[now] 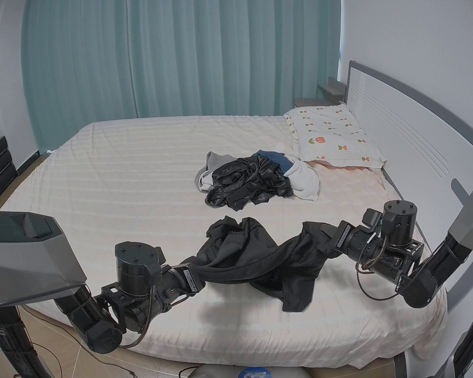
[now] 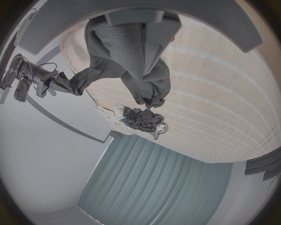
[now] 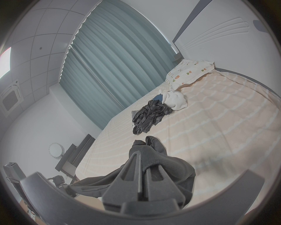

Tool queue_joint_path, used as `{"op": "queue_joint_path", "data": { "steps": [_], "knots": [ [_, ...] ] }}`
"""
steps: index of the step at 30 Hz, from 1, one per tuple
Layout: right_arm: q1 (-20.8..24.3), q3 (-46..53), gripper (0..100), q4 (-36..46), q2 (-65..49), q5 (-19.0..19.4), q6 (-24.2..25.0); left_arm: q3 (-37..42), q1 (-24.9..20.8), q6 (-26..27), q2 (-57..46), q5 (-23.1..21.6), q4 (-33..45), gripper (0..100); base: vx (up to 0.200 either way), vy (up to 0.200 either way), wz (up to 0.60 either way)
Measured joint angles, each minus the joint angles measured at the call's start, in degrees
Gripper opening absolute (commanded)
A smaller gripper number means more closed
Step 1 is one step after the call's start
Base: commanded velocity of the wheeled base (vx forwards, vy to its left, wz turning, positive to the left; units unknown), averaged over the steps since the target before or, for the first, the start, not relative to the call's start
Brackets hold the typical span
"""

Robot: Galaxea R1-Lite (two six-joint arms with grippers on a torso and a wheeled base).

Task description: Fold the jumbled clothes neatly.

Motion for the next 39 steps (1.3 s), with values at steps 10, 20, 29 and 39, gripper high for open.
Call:
{"op": "queue_joint_path", "data": {
  "steps": [10,20,29,39],
  "knots": [
    [0.1,0.0,0,-0.1,-0.6,-0.2,0.1,-0.7,1.1,0.0,-0.1,0.0,0.1,0,0.000,0.200,0.00],
    [1.2,-1.1,0,0.0,-0.6,-5.9,0.0,-1.8,2.0,-0.2,-1.1,0.2,0.7,0,0.000,0.200,0.00],
    [2.3,-2.8,0,-0.4,0.2,-10.4,-0.7,-2.7,2.9,0.0,-1.8,0.7,1.0,0,0.000,0.200,0.00],
    [2.4,-2.4,0,-6.9,0.8,-10.8,-1.8,-2.6,3.5,0.3,-3.0,1.1,1.1,0,0.000,0.200,0.00]
  ]
}}
